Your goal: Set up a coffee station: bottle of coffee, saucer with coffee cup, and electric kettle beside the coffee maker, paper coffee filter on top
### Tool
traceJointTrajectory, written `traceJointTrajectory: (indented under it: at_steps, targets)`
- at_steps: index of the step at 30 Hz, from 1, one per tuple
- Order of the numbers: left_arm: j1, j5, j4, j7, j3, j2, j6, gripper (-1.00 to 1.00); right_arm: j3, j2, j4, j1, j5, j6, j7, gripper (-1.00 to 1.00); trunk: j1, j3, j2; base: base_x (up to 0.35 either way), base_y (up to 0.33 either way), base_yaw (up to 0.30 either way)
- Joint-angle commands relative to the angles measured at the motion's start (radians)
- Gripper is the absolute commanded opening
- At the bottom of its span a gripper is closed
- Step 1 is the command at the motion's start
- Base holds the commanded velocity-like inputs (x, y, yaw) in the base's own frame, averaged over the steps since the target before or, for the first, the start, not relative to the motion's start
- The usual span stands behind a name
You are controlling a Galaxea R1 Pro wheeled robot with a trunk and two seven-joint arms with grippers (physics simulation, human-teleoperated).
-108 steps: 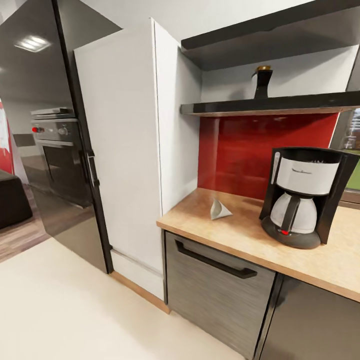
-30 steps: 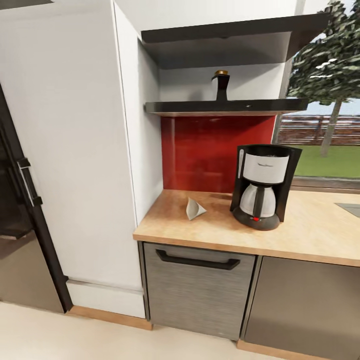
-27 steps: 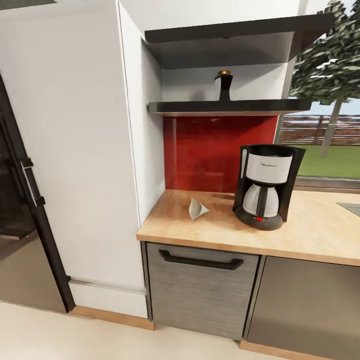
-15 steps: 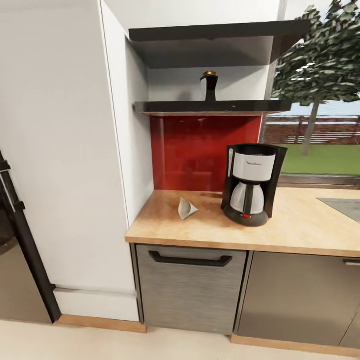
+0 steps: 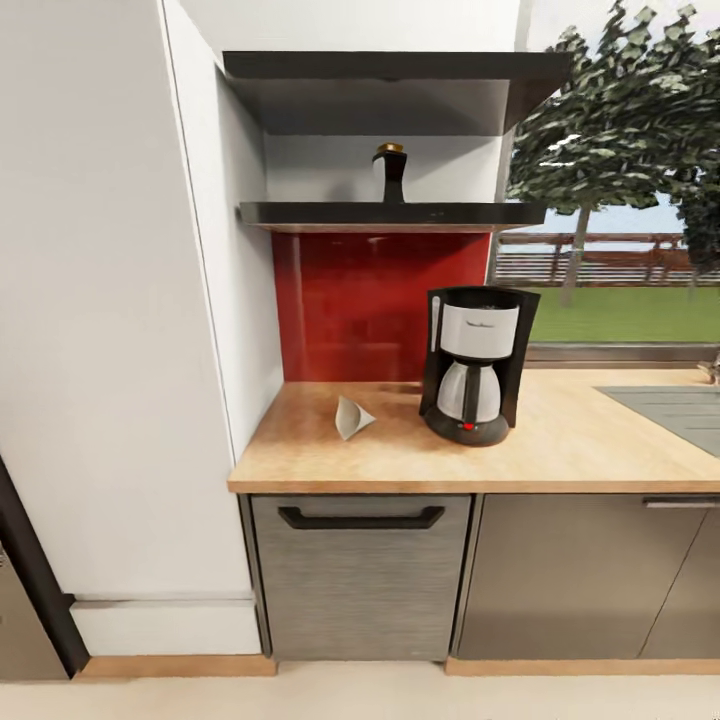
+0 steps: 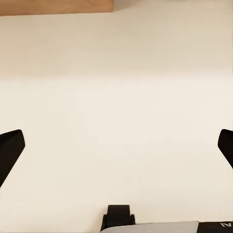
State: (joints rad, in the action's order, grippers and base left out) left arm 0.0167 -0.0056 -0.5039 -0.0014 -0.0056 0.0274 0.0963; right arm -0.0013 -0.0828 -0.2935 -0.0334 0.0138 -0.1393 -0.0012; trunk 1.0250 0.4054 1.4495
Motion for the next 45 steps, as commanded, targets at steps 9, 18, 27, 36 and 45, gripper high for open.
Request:
traceJointTrajectory:
  at_steps: [9,18,27,36,45]
  targets:
    - [0.000,-0.001,-0.001,0.000,0.000,0.000,0.002,1.00,0.001,0.000,0.001,0.000,0.000,-0.003,0.001,1.00,0.000,0.001,0.001,0.000,0.298,-0.051]
    - [0.000,-0.001,-0.001,0.000,-0.001,0.000,0.002,1.00,0.001,0.000,0.001,0.000,0.000,-0.003,0.001,1.00,0.000,0.001,0.001,0.000,0.058,-0.238]
    - [0.000,-0.001,-0.001,0.000,-0.001,0.000,0.002,1.00,0.001,0.000,0.001,0.000,0.000,-0.004,0.000,1.00,0.000,0.001,0.001,0.000,0.002,-0.182]
    - [0.010,0.001,0.003,-0.003,0.002,-0.017,0.015,1.00,0.010,-0.006,0.008,-0.029,-0.008,-0.011,0.004,1.00,0.000,0.001,0.001,0.000,0.000,-0.013]
    - [0.010,0.001,0.003,-0.003,0.002,-0.017,0.015,1.00,0.010,-0.006,0.008,-0.029,-0.008,-0.011,0.004,1.00,0.000,0.001,0.001,0.000,0.000,0.000]
